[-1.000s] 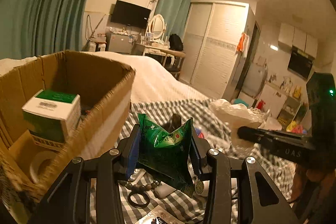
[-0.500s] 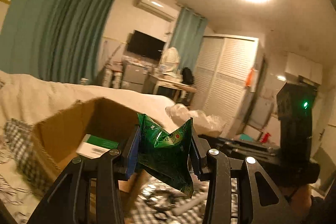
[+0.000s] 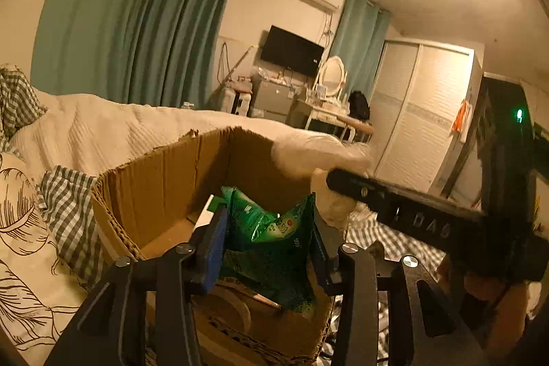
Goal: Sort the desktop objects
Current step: 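Lift the snack bag and lace cloth and drop both into the cardboard box, then grasp the white sachet with the left gripper while the right grasps the white hair dryer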
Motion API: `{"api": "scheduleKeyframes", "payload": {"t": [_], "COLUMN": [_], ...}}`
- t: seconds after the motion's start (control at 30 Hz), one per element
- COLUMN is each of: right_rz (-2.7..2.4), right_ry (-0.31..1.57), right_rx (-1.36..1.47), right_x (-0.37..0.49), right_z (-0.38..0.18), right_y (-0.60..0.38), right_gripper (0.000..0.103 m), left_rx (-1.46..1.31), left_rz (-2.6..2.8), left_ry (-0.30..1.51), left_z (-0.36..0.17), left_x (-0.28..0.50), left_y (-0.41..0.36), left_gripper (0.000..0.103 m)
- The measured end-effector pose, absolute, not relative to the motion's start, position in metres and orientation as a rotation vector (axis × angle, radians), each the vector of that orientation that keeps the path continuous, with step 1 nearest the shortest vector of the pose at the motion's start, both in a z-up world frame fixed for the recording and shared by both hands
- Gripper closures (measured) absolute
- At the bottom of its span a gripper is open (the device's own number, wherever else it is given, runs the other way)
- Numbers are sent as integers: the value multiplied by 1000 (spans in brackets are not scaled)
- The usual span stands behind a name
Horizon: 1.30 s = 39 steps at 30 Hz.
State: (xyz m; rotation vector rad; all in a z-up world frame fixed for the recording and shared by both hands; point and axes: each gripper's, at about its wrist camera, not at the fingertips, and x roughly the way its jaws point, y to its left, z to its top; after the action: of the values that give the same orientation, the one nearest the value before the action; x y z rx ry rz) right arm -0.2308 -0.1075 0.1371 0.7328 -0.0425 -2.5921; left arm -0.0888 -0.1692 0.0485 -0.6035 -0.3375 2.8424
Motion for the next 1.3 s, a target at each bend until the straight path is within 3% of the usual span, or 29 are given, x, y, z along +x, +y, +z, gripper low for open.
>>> {"api": "scheduleKeyframes", "payload": {"t": [0.03,0.07,0.13,0.33,0.5,0.63,0.8,1.03,1.17,1.3], "right_rz": [-2598,-2609,-2637,-2753,-2860,-2896,-2877,-2768,-2684,-2658], "right_ry": [-61,-89,-148,-229,-186,-187,-164,-44,0,161], "right_rx": [730,725,702,692,776,859,982,1207,1192,1193], "right_x": [-230,-229,-223,-188,-139,-98,-71,-83,-87,-96], "right_z": [138,139,144,154,156,148,109,46,35,17], "right_y": [-104,-97,-81,-18,40,82,103,94,83,72], "right_gripper": [62,48,39,38,38,38,38,38,38,36], "left_rx": [-604,-599,-582,-622,-566,-626,-884,-1029,-1068,-1185], "left_rz": [2851,2860,2898,2891,2841,2765,2727,2733,2652,2609], "left_ry": [-317,-307,-306,-272,-217,-287,-282,-27,-119,-113], "left_z": [48,47,47,46,61,59,9,-56,-71,-91], "left_x": [-88,-88,-85,-81,-53,-31,-24,-29,-41,-54], "left_y": [-167,-165,-163,-147,-114,-81,-34,-14,-18,-16], "left_gripper": [47,27,0,0,0,0,0,0,0,0]}}
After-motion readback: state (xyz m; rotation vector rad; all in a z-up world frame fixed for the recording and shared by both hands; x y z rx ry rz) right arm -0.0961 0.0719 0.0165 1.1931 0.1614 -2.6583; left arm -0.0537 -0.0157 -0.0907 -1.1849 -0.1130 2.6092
